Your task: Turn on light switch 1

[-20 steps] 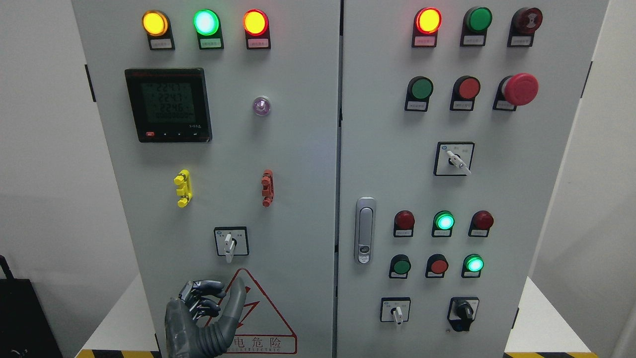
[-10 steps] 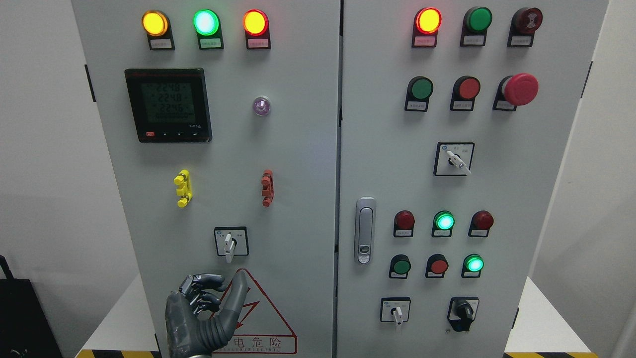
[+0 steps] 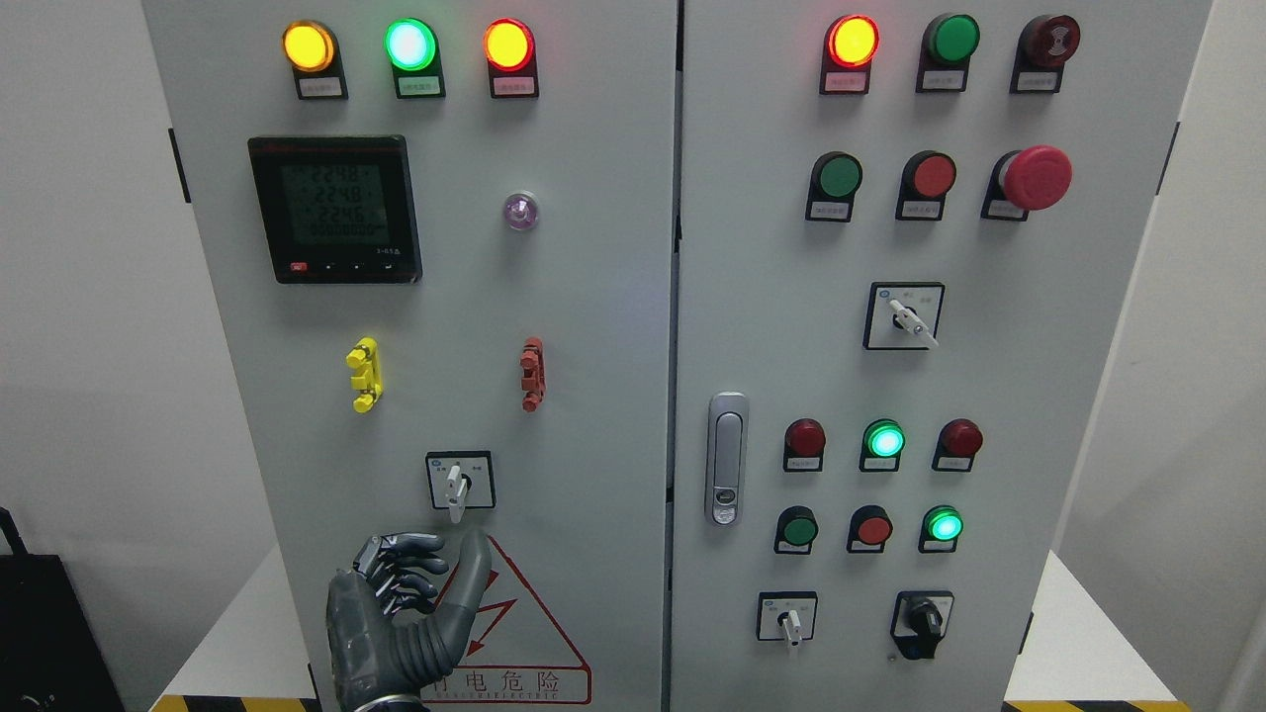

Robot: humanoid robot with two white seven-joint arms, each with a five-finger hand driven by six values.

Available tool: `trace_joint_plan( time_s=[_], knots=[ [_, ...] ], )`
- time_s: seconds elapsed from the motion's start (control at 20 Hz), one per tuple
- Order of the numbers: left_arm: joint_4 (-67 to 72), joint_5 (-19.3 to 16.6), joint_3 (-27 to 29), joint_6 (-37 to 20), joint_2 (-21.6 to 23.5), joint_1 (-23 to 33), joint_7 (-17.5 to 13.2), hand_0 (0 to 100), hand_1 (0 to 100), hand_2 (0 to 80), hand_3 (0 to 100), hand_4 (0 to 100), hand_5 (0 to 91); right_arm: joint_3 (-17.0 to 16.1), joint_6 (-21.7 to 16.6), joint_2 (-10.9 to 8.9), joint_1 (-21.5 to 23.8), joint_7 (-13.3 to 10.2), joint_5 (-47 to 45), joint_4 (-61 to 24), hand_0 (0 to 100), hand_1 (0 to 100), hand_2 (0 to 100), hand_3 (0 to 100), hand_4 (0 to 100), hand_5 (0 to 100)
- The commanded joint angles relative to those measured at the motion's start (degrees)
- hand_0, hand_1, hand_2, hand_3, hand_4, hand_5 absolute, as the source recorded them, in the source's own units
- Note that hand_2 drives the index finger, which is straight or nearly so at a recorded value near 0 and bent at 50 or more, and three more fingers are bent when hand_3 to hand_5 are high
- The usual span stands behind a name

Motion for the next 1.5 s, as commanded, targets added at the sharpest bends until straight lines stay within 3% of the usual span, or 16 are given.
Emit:
trace_joint_plan(
  time_s=[0.0, 1.45],
  knots=[
    [-0.1, 0.0, 0.0, 0.4, -0.1, -0.4, 0.1, 9, 70, 54.3, 75, 82, 71.4, -0.1, 0.0, 0.02, 0.0, 0.0, 0.0, 0.0, 0, 0, 0, 0, 0, 0],
    [0.0, 0.4, 0.3, 4.4, -0.7, -4.0, -0.1, 9, 71, 56.3, 79, 84, 73.3, 0.0, 0.0, 0.02, 0.0, 0.0, 0.0, 0.0, 0, 0, 0, 0, 0, 0]
  ],
)
